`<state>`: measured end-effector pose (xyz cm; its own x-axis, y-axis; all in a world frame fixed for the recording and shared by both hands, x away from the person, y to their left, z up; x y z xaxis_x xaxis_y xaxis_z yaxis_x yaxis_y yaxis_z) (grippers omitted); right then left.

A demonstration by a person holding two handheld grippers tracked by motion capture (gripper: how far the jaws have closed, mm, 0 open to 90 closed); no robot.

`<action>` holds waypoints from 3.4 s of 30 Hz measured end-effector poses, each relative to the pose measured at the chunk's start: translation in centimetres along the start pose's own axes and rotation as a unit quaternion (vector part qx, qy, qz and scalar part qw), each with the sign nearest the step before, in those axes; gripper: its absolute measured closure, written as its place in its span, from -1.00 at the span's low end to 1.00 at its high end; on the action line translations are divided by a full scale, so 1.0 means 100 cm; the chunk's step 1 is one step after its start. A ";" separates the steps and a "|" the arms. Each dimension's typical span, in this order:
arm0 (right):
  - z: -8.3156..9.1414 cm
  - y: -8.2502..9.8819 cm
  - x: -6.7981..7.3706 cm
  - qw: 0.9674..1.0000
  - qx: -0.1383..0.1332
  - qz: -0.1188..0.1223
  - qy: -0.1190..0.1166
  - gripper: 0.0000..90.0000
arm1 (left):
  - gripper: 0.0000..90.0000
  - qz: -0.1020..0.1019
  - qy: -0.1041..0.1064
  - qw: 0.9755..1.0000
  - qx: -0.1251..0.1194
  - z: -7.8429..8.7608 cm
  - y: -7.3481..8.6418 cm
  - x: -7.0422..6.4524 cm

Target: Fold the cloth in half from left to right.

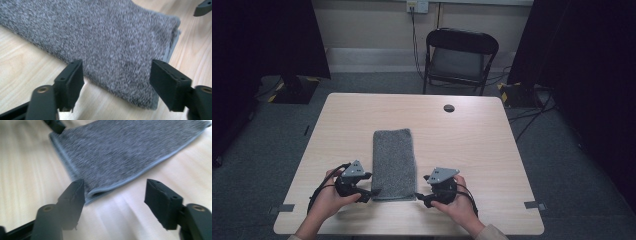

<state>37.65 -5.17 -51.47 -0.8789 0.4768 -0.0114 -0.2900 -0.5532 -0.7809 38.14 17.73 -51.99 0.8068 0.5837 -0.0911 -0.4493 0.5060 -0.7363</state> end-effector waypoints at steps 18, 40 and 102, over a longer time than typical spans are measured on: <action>-0.048 0.000 -0.012 0.999 0.036 0.011 -0.005 -0.54 | -0.66 -0.024 -0.014 0.999 0.031 -0.017 0.016 0.009; -0.023 -0.004 -0.025 1.000 0.018 -0.012 0.003 -0.52 | -0.64 -0.005 -0.024 1.000 -0.016 -0.013 -0.015 0.020; -0.076 -0.038 -0.124 0.995 -0.001 -0.085 0.058 -0.18 | -0.43 0.054 -0.084 0.995 -0.012 -0.068 -0.048 0.101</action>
<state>52.55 -3.73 -53.10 -0.7680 0.6385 0.0496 -0.4300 -0.4567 -0.7788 51.05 16.93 -53.95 0.6774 0.7332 -0.0592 -0.5190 0.4195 -0.7447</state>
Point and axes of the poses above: each handheld gripper's, and its own axes: z roughly backward along the jaws, y roughly out of its underside, x roughly to its left, the point moved 7 cm from there along -z, roughly forward along the jaws
